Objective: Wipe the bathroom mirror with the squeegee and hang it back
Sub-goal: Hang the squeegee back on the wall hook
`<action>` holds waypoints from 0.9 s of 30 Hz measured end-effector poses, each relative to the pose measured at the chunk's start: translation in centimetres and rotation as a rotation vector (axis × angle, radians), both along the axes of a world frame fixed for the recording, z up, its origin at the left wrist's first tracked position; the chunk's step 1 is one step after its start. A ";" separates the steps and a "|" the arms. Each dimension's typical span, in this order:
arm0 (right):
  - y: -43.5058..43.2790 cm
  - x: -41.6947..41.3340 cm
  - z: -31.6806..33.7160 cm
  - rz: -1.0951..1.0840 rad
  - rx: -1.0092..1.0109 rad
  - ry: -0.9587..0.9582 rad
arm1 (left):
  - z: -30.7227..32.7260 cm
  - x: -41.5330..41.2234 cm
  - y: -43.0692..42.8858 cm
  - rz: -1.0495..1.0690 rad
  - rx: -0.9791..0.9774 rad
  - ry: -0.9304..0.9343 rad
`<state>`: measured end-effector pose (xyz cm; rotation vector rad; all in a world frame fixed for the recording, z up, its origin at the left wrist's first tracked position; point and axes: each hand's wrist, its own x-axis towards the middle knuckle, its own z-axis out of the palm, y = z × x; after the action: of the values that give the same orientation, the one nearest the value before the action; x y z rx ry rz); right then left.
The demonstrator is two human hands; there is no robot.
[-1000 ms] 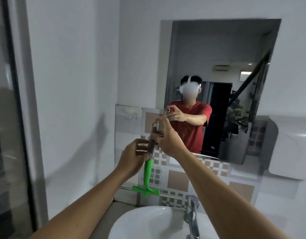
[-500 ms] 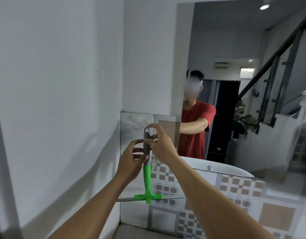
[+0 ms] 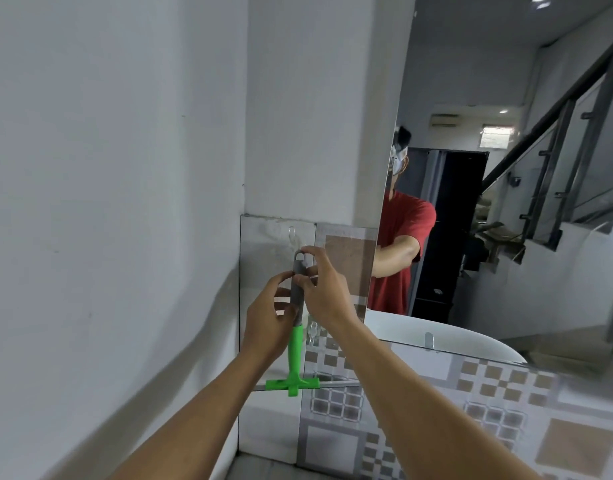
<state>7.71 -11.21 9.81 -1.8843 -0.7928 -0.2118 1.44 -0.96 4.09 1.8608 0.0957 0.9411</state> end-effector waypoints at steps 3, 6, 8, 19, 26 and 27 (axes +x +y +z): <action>0.0 -0.2 -0.3 -0.003 0.004 -0.020 | -0.8 0.1 -0.5 0.012 -0.039 -0.028; 0.1 -0.3 -0.2 -0.003 0.002 -0.060 | -1.1 0.0 -0.7 0.027 -0.061 -0.066; 0.3 -0.3 0.1 -0.001 0.004 -0.063 | -1.1 0.1 -0.7 0.047 -0.071 -0.088; 1.7 -0.6 -0.7 -0.049 0.011 -0.062 | -1.0 0.8 -0.3 0.069 -0.090 -0.075; 1.4 -0.6 -0.6 -0.048 0.021 -0.033 | -1.0 0.6 -0.5 0.057 -0.087 -0.094; 1.4 -0.6 -0.6 -0.044 0.023 -0.023 | -1.0 0.6 -0.5 0.050 -0.088 -0.098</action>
<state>7.14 -9.84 9.19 -1.8814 -0.7622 -0.2696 2.05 -1.46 3.14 1.7354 0.1231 1.0447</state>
